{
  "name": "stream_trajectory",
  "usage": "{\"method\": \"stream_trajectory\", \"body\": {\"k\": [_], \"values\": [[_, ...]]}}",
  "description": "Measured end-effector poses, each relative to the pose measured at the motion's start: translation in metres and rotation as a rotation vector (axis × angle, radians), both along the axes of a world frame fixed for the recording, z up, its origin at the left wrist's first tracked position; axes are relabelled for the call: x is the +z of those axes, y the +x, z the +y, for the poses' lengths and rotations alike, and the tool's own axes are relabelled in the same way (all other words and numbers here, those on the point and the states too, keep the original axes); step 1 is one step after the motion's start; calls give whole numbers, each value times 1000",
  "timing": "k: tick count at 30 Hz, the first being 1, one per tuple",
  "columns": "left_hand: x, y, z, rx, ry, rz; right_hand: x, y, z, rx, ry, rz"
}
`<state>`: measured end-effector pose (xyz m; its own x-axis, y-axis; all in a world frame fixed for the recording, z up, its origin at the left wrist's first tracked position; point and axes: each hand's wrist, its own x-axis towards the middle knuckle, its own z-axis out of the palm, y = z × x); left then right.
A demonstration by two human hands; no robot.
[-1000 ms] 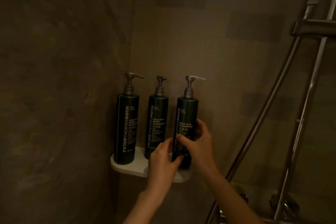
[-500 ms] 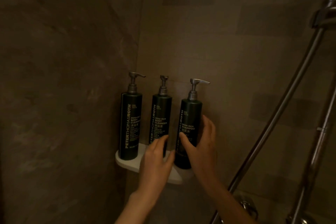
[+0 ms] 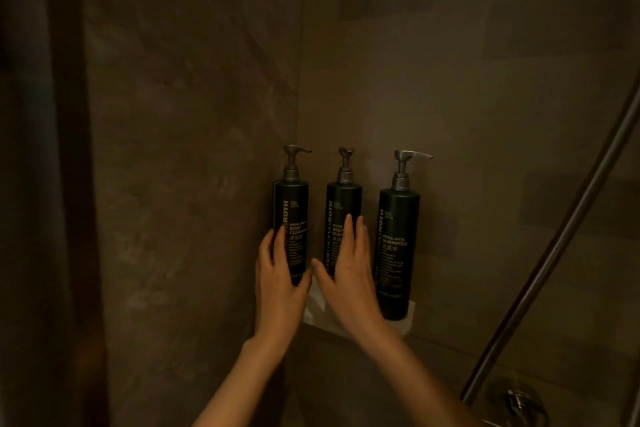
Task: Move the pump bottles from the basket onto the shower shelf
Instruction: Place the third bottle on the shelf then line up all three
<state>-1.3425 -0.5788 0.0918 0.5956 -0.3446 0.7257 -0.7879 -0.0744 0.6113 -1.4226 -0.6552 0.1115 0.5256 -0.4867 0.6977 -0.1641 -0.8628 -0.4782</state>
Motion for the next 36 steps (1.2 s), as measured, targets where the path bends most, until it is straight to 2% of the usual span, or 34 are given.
{"method": "stream_trajectory", "body": {"k": [8, 18, 32, 36], "values": [[5, 18, -23, -10, -80, 109, 2, 26, -3, -155, 183, -146], [5, 35, -38, -13, -119, 155, -4, 35, -9, -228, 316, -290], [8, 41, -42, -189, -184, 187, -9, 43, -5, -278, 327, -281], [4, 41, -42, -179, -176, 213, -13, 42, -3, -252, 357, -296]]}}
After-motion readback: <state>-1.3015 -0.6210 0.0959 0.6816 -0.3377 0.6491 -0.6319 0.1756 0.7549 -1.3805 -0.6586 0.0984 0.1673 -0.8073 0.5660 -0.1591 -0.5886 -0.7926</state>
